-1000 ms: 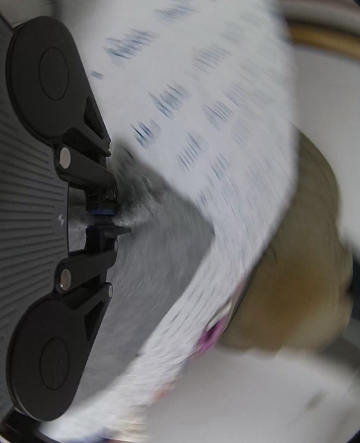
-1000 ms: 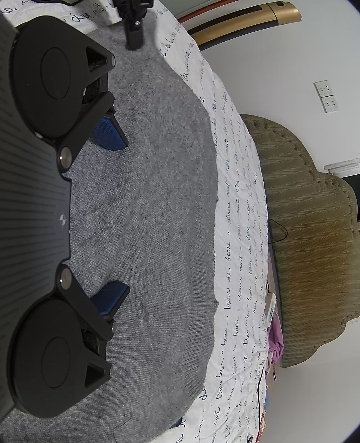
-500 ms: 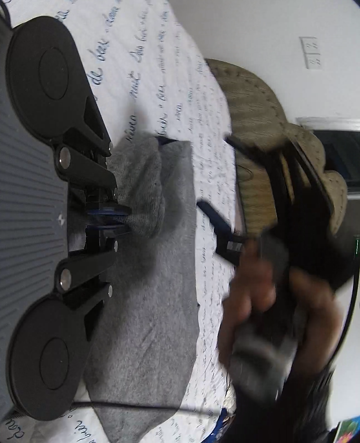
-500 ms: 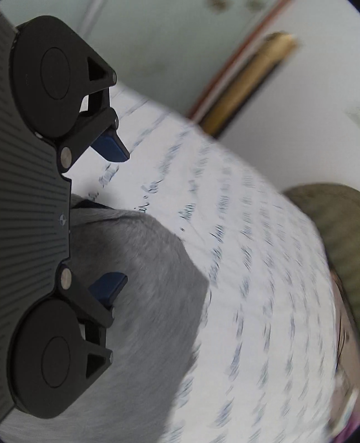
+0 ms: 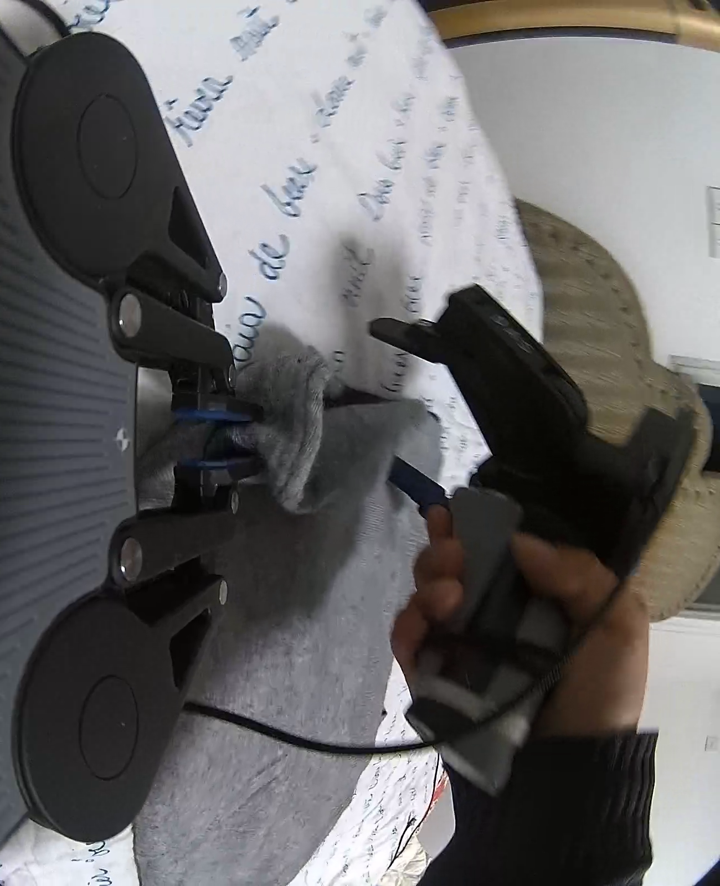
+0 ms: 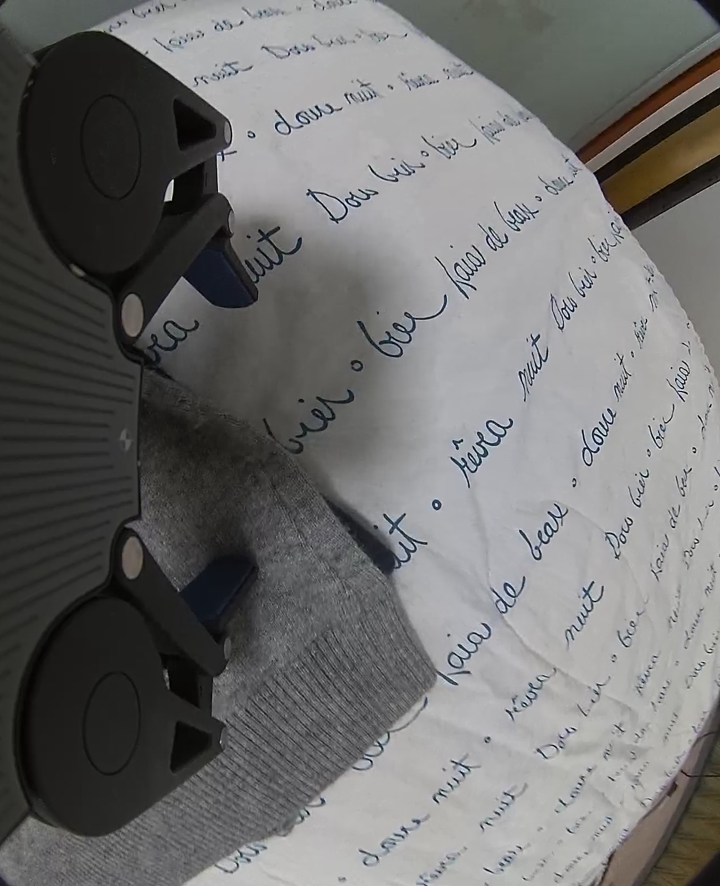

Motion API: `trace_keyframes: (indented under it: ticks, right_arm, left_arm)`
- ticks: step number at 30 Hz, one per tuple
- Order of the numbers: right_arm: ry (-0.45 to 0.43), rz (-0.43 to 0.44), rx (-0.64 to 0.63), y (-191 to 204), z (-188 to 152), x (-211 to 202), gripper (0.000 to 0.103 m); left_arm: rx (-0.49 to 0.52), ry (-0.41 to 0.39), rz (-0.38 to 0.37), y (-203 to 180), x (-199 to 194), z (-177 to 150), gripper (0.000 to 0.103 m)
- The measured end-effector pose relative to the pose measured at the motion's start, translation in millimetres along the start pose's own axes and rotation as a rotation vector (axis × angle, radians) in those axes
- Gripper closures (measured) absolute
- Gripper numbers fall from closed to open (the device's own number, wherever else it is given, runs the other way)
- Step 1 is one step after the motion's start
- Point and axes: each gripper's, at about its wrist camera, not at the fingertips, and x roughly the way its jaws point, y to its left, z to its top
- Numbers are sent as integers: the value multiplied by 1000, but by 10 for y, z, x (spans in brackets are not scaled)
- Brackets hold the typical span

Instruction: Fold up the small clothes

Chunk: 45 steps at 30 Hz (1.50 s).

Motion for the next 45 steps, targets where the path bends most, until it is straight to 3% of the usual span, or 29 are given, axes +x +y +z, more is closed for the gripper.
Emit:
trace_keyframes:
  ticks: [3, 4, 6, 7, 8, 12, 15, 18, 19, 20, 21, 22, 23, 25, 27, 31, 33, 34, 35, 37, 42, 45]
  right_arm:
    - [-1, 7, 0, -27, -26, 6, 1]
    - [-4, 8, -3, -26, -34, 4, 1]
    - [-4, 11, -6, -30, -32, 3, 1]
    - [-4, 14, -4, -37, -17, 10, 1]
    - [-4, 18, 1, -48, -13, 7, 1]
    - [-10, 27, 9, -75, -18, 9, 1]
    - [-13, 29, 7, -68, -28, 16, 1]
    - [-12, 29, 1, -59, -30, 16, 1]
    - [-13, 31, 4, -65, -30, 13, 1]
    - [-14, 36, 9, -74, -27, 8, 1]
    - [-16, 41, 19, -87, -25, 3, 1]
    - [-18, 47, 28, -99, -23, 0, 1]
    - [-20, 51, 35, -107, -21, -1, 1]
    - [-19, 53, 44, -114, -13, -5, 1]
    - [-16, 66, 66, -138, 4, -28, 1]
    - [-17, 143, 202, -364, 101, -142, 8]
    - [4, 139, 218, -416, 165, -186, 14]
    - [16, 112, 194, -393, 193, -206, 24]
    - [27, 81, 156, -339, 206, -219, 39]
    - [60, 13, 63, -234, 214, -221, 52]
    - [132, -66, 33, -305, 199, -98, 54]
    - [102, -41, 28, -337, 172, -112, 72]
  left_arm:
    - [-49, 20, -17, 69, 18, 45, 90]
    - [-60, 27, -21, 99, 35, 44, 84]
    - [-65, 32, 6, 118, 28, 59, 59]
    - [-61, 31, 21, 129, 11, 71, 28]
    - [-64, 29, 25, 141, -17, 68, 17]
    - [-93, 28, -9, 189, -32, 33, 17]
    - [-219, 23, -68, 307, -71, 95, 17]
    - [-359, 60, -99, 476, 12, 107, 18]
    - [-406, 71, -105, 539, 30, 93, 27]
    - [-446, 66, -109, 588, 40, 89, 44]
    - [-493, 64, -117, 644, 57, 82, 55]
    - [-531, 81, -122, 692, 102, 74, 82]
    - [-563, 110, -116, 731, 168, 61, 96]
    - [-576, 114, -110, 753, 203, 54, 98]
    - [-489, 53, -70, 628, 97, 93, 98]
    - [-74, -120, -85, 31, -189, 100, 98]
    - [89, -175, -88, -241, -280, 38, 98]
    - [134, -183, -91, -321, -289, 3, 98]
    - [155, -179, -91, -368, -284, -13, 98]
    - [167, -161, -90, -402, -258, -27, 98]
    - [185, -161, -82, -436, -292, -39, 98]
    - [205, -156, -74, -445, -243, 6, 98]
